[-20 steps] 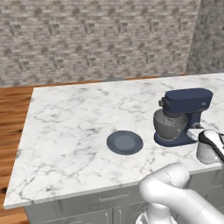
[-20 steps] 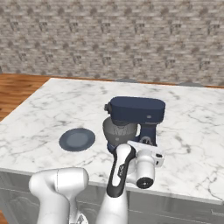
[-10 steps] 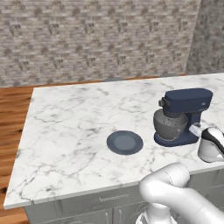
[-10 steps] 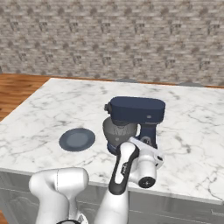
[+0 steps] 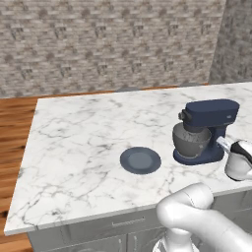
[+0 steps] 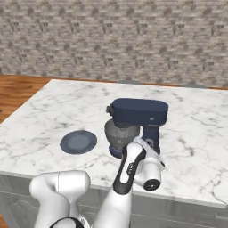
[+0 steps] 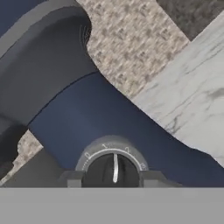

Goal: Add butter and sugar cubes to the stand mixer bowl and then turn on the stand mixer to begin making frosting.

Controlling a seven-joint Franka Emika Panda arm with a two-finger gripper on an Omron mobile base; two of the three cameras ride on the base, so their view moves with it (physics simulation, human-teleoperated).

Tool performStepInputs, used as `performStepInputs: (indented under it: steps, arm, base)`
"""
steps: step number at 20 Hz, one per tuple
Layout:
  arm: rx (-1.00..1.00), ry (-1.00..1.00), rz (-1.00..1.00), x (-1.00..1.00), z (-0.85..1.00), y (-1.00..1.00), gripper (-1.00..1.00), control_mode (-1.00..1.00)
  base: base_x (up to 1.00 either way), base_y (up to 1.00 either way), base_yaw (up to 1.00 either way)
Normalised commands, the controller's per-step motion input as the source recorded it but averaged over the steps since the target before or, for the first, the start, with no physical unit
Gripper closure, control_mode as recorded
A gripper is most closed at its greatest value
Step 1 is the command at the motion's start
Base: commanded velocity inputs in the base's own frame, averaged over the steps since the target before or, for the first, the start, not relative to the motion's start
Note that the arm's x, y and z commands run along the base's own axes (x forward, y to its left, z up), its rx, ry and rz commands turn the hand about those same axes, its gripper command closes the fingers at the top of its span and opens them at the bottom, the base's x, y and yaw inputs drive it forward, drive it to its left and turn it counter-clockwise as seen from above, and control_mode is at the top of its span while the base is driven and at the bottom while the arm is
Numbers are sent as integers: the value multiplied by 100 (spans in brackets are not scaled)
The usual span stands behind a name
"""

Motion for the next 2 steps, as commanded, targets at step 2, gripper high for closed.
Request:
performStepInputs:
  steps: [2]
  arm:
    - [28, 5, 0, 0, 0, 0, 100, -100]
  base:
    - [0, 0, 0]
